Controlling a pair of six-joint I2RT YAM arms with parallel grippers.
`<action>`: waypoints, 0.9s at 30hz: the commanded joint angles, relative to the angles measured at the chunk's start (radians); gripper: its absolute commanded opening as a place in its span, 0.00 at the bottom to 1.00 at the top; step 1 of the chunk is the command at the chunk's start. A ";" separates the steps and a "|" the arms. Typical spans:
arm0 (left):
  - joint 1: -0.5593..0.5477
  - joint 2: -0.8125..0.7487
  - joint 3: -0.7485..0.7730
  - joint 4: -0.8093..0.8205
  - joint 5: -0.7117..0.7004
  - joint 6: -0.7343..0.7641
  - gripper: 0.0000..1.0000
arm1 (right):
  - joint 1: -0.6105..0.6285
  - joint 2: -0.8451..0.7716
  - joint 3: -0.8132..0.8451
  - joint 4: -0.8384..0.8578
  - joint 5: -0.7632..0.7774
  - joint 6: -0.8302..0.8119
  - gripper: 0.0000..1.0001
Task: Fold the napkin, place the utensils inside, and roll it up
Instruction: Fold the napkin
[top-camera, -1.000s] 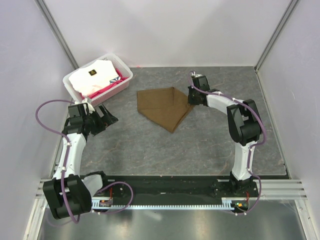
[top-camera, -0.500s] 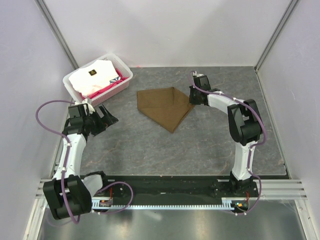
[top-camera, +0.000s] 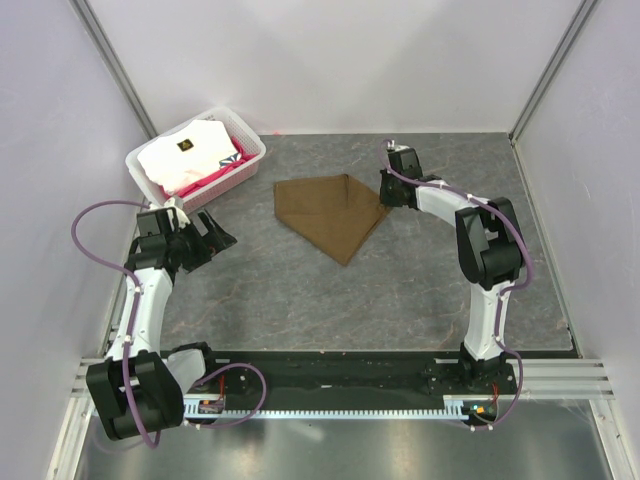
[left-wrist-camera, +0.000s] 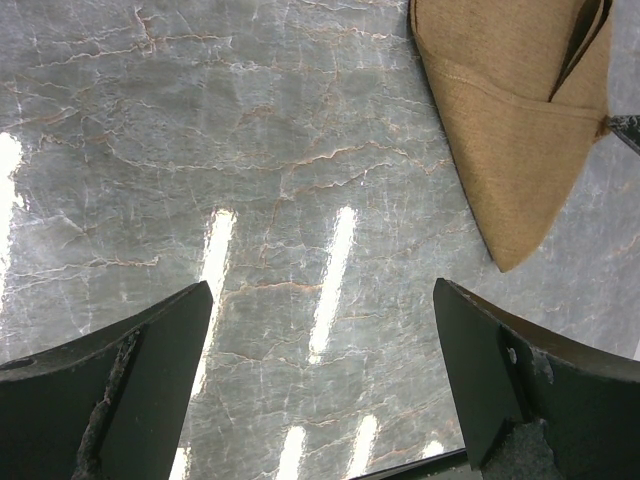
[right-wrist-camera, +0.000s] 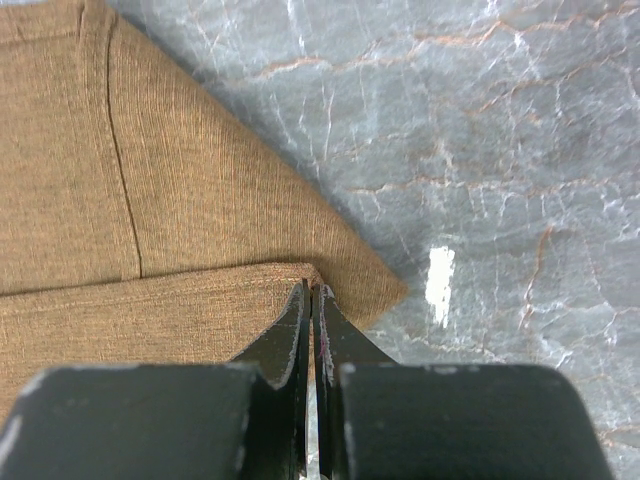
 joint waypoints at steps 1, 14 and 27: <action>0.007 -0.027 -0.002 0.028 0.026 0.015 1.00 | -0.013 0.018 0.052 0.009 0.019 -0.014 0.00; 0.007 -0.012 0.003 0.030 0.040 0.013 1.00 | -0.020 0.032 0.059 0.005 0.042 -0.008 0.00; 0.007 -0.018 0.001 0.045 0.055 0.010 1.00 | -0.039 -0.034 0.076 -0.032 -0.103 -0.127 0.71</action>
